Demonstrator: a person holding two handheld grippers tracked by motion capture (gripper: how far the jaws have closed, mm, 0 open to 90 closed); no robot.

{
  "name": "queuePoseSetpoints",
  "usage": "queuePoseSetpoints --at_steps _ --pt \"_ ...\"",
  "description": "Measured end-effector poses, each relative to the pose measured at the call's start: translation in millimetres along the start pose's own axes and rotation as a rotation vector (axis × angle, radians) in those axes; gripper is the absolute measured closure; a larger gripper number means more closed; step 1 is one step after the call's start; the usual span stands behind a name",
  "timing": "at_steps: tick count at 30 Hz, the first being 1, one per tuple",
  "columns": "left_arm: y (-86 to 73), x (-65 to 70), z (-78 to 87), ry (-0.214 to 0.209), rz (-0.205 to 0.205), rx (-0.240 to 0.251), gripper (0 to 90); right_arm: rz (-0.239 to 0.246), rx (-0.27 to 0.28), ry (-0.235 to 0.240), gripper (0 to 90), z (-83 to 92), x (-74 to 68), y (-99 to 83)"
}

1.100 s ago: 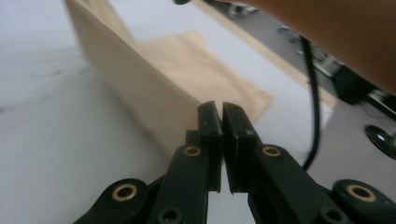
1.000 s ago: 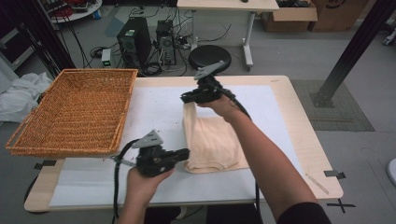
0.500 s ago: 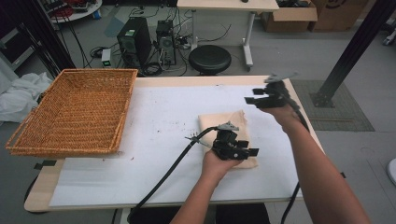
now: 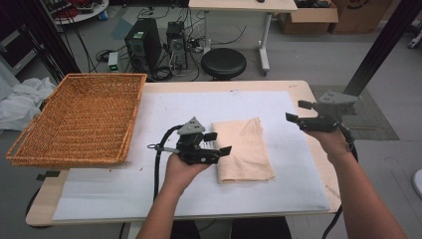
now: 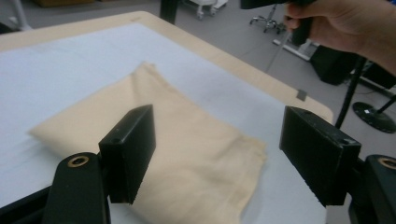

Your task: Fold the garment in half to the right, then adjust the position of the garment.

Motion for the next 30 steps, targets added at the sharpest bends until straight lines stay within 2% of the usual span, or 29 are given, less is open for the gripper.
queuePoseSetpoints --at_steps 2,5,9,13,18,20,22,27,29,30 --pt "0.1 -6.4 8.6 0.031 -0.012 0.001 27.5 0.02 0.009 -0.003 21.5 1.3 -3.1 3.3" --pt "-2.6 -12.5 17.0 0.07 -0.013 0.0 27.4 0.018 0.01 0.014 16.2 0.1 -9.6 6.4" --pt "-13.7 -22.4 20.0 0.105 0.019 -0.01 26.6 0.005 0.01 0.036 16.3 -8.5 -17.2 9.4" --pt "-33.3 -30.1 16.9 0.146 0.042 -0.041 26.0 -0.021 -0.008 0.043 16.5 -23.9 -19.4 7.1" --pt "-61.4 -38.5 2.5 0.195 0.077 -0.105 26.1 -0.034 -0.089 0.056 18.9 -59.5 -23.5 -5.4" --pt "-70.4 -39.5 -5.5 0.198 0.09 -0.128 26.2 -0.032 -0.124 0.065 19.4 -76.3 -24.8 -12.1" --pt "-77.5 -38.9 -13.0 0.202 0.09 -0.15 26.2 -0.05 -0.165 0.084 20.7 -94.8 -24.6 -23.1" --pt "-95.8 -31.1 -34.4 0.182 0.103 -0.207 26.3 -0.113 -0.248 0.129 24.2 -124.1 -23.8 -52.9" --pt "-102.3 -28.2 -39.1 0.176 0.103 -0.23 26.9 -0.123 -0.298 0.152 26.8 -133.1 -24.7 -66.8" --pt "-105.3 -26.0 -40.6 0.167 0.113 -0.238 28.1 -0.123 -0.346 0.161 29.8 -136.1 -24.8 -76.7"
Point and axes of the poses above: each handheld gripper's, and its own axes: z roughly backward along the jaws, y roughly out of its top, x roughly to its right, the point moved 9 cm from there along -z, roughly forward along the jaws, and after that the axes turned 7 degrees about z, right-handed, at the moved point
